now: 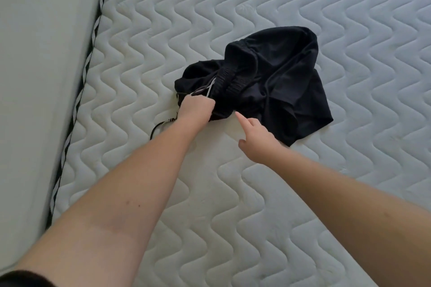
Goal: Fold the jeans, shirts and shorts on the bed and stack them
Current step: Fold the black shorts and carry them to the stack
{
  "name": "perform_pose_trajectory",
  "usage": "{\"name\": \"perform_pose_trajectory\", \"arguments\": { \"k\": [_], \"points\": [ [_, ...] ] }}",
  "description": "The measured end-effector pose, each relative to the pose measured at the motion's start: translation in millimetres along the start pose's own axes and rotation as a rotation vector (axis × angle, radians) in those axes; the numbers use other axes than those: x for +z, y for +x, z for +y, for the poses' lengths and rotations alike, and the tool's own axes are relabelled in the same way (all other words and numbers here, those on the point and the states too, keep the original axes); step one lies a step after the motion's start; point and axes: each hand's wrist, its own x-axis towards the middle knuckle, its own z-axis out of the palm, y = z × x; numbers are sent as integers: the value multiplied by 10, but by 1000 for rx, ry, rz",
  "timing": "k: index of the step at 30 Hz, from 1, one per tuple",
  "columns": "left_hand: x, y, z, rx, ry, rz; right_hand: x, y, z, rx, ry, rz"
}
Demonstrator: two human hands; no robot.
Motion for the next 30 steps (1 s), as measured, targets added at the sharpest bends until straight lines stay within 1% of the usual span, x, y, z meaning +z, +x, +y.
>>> {"name": "perform_pose_trajectory", "arguments": {
  "k": [2, 3, 5, 7, 8, 9, 11, 15, 17, 19, 22, 26, 28, 30],
  "points": [
    [-31, -116, 55, 6, -234, 58, 47, 25, -6, 4, 137, -33],
    [-54, -216, 90, 3, -379, 111, 61, 27, -18, 2, 206, -33],
    [-119, -467, 169, -1, -626, 207, 53, 1, -63, 0, 365, 1],
    [-178, -703, 270, 4, -763, 213, 12, -66, -85, -11, 490, 73],
    [-201, -800, 323, 6, -799, 209, -18, -113, -75, -27, 509, 115],
    [-226, -894, 378, 6, -822, 211, -45, -171, -44, -46, 512, 141],
    [-278, -1053, 497, 22, -844, 231, -101, -317, 55, -62, 487, 136],
    [-335, -1367, 853, 205, -779, 240, -179, -725, 358, -64, 333, 101],
    [-369, -1541, 1059, 282, -734, 240, -202, -969, 489, -112, 309, 100],
    [-399, -1716, 1232, 323, -708, 265, -203, -1230, 623, -147, 316, 78],
    [-442, -1970, 1433, 351, -693, 303, -221, -1626, 792, -149, 339, 83],
    [-451, -2327, 1713, 366, -725, 337, -428, -2225, 924, -152, 272, 152],
    [-410, -2466, 1821, 345, -778, 325, -581, -2540, 978, -177, 270, 182],
    [-338, -2499, 1894, 285, -810, 311, -732, -2818, 1025, -200, 269, 182]
  ]
}}
